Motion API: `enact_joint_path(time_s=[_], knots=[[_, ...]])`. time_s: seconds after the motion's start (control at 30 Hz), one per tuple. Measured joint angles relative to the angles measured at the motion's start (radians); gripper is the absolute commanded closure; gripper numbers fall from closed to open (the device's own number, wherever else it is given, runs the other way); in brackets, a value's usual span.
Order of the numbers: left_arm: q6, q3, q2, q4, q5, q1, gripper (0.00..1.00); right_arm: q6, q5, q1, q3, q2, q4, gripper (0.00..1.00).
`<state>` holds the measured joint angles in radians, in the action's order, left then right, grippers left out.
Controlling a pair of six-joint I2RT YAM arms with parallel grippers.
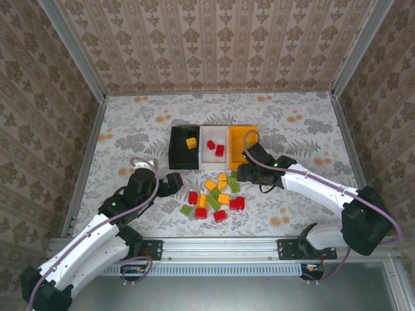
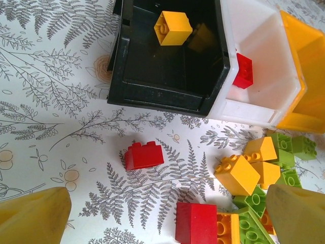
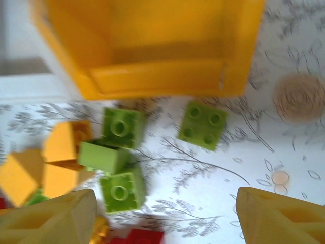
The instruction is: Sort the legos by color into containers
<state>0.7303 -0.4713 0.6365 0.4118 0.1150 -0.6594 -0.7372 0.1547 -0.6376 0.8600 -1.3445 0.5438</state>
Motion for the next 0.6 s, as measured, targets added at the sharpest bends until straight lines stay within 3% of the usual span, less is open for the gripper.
enact_joint_path(time_s=[0.6], knots=[[0.012,0.001,0.019,0.0,-0.016,0.006,0.0,-0.034,0.019,0.115,-0.019,-0.249,-0.154,0.38]])
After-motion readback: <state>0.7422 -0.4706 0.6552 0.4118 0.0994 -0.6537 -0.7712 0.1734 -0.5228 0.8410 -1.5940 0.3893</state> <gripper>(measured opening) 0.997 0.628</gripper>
